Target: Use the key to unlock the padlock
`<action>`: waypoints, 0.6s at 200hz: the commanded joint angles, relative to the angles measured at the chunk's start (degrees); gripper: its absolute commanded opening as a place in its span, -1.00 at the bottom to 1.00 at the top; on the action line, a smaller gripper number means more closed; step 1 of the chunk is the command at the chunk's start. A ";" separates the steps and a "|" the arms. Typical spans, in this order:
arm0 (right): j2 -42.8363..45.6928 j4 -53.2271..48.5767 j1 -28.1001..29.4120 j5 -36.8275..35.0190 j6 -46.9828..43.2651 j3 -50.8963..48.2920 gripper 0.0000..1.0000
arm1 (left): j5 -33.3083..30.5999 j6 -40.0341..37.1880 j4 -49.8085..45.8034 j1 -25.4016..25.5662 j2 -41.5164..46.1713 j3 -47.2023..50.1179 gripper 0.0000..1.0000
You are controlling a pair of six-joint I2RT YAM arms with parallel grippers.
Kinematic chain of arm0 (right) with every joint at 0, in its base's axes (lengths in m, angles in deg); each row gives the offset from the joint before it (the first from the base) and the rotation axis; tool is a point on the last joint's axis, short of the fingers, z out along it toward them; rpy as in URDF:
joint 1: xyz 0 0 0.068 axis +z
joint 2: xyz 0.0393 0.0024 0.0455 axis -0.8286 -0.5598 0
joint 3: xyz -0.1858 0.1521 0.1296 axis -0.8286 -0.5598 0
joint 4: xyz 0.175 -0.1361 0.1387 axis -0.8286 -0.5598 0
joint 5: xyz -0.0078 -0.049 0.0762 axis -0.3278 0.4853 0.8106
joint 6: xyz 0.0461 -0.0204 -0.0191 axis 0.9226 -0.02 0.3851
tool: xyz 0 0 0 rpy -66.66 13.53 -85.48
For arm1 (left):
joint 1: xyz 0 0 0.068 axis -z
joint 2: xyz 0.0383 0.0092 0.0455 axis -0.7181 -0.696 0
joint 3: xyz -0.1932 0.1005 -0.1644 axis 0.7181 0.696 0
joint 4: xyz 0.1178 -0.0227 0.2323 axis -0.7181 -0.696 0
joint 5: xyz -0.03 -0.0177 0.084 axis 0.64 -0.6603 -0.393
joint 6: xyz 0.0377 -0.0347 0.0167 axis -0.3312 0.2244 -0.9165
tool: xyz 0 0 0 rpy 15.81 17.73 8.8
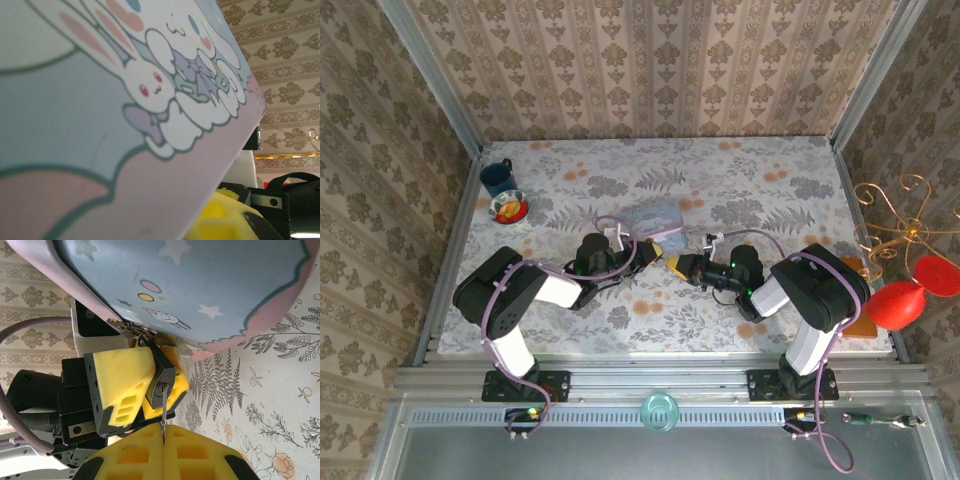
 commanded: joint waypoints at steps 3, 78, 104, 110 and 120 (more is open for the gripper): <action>-0.76 -2.88 -0.91 -4.39 -1.52 -0.33 -1.00 | 4.74 -5.49 -4.32 1.14 1.99 0.24 -0.86; -3.23 -4.69 -0.89 -3.51 -6.15 -4.08 -1.00 | -0.17 -13.70 -23.99 -0.02 3.61 -3.18 -0.79; -2.10 -7.42 -0.72 -3.13 -8.29 -4.50 -1.00 | -3.42 -16.16 -30.50 -0.03 3.88 -4.08 -0.70; -1.56 -8.57 -0.59 -3.24 -9.05 -4.63 -1.00 | -3.94 -16.71 -31.43 -0.03 4.03 -4.19 -0.67; -0.33 -11.21 -0.32 -3.47 -10.54 -4.59 -1.00 | -4.98 -17.80 -33.80 0.00 4.34 -4.51 -0.60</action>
